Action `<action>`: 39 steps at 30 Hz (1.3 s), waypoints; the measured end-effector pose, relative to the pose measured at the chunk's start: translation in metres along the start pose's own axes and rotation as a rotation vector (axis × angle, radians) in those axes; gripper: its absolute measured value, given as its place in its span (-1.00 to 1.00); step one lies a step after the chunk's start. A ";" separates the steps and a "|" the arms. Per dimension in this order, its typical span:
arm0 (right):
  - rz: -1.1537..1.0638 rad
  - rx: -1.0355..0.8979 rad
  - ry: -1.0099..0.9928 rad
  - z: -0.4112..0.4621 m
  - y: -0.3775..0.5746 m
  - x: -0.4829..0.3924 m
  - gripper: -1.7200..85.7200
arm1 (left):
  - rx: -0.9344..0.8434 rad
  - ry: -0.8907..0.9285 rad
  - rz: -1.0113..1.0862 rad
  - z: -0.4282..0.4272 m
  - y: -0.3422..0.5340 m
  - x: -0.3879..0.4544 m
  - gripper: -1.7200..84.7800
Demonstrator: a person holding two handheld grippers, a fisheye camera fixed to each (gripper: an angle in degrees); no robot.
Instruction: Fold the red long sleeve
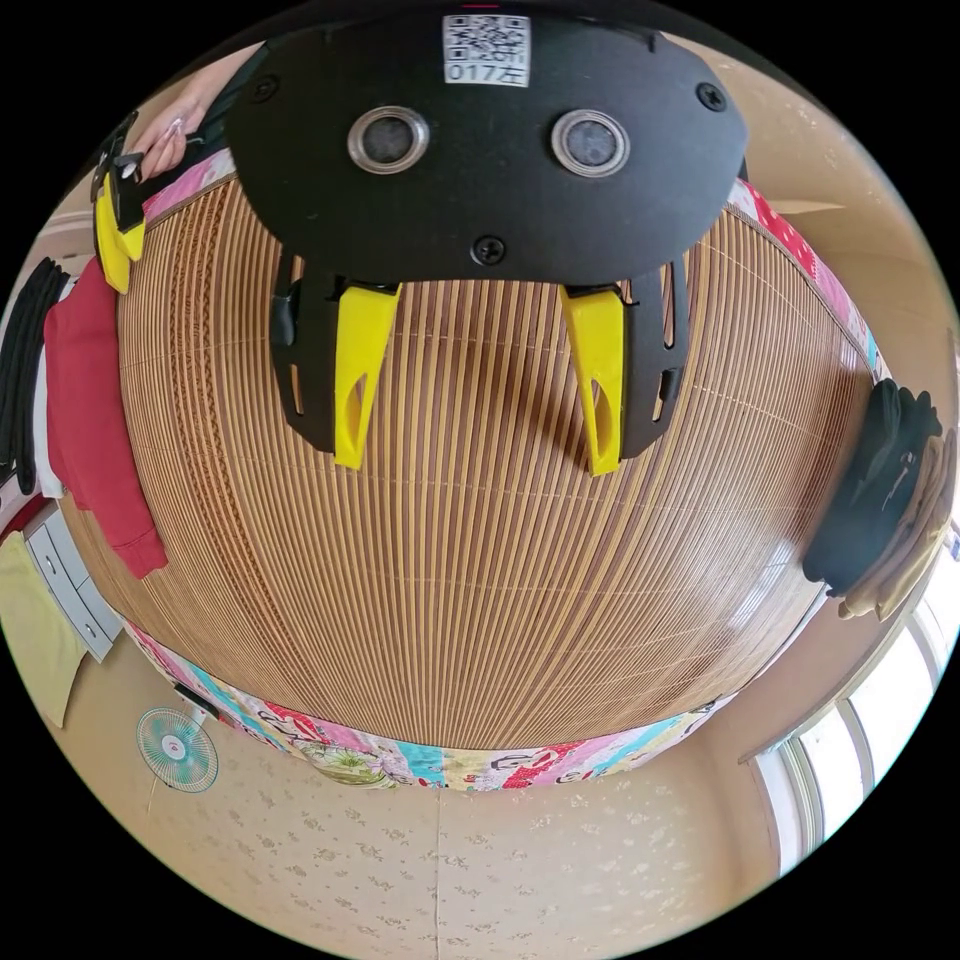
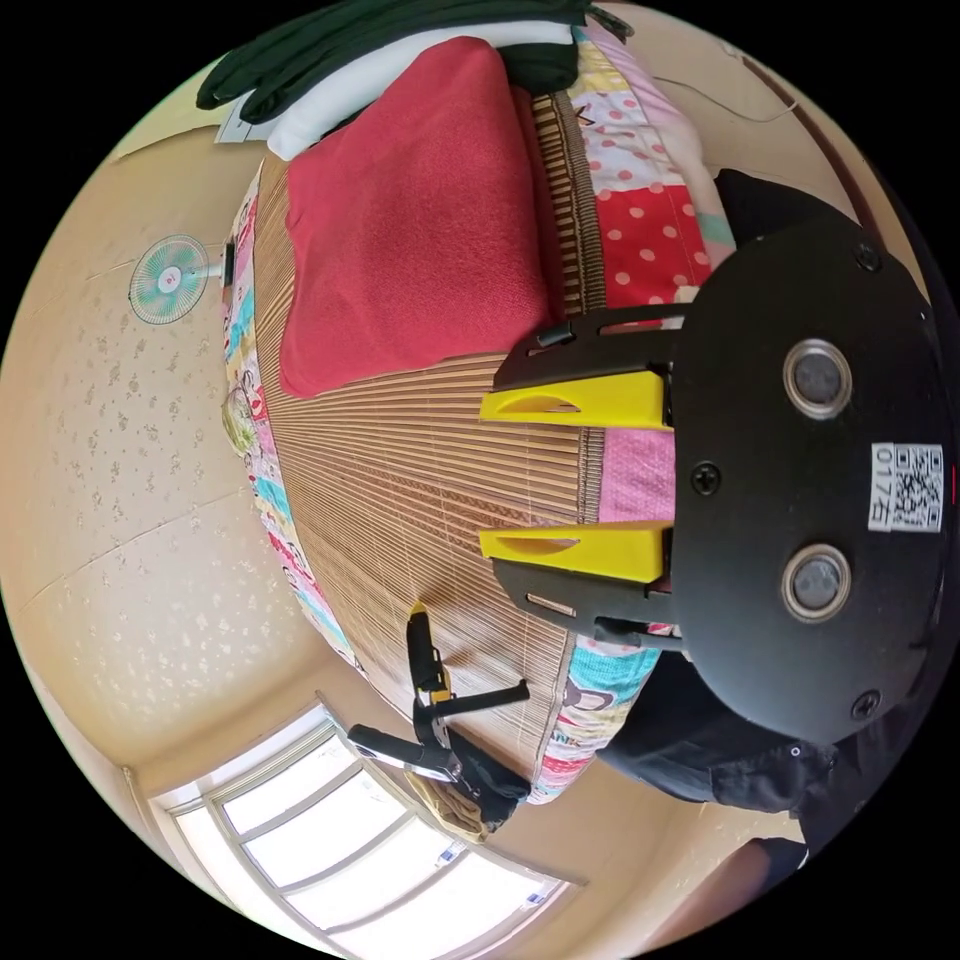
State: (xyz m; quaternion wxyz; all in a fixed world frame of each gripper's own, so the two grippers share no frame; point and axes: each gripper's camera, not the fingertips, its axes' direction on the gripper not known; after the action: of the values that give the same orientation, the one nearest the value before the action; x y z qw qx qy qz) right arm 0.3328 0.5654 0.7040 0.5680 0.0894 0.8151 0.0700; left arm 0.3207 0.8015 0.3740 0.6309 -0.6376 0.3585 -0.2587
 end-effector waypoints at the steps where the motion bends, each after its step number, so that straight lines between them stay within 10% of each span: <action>1: 0.002 0.000 -0.005 0.000 0.000 0.001 -0.63 | 0.000 0.000 0.000 -0.001 0.000 -0.001 -0.31; 39: -0.001 -0.042 0.006 0.023 -0.012 0.023 -0.64 | 0.000 -0.002 0.002 -0.025 -0.010 -0.018 -0.31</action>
State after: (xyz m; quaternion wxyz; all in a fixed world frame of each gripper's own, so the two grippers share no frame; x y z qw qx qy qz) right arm 0.3454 0.5589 0.6723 0.5673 0.0768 0.8153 0.0870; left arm 0.2912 0.7995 0.3884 0.6316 -0.6375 0.3584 -0.2576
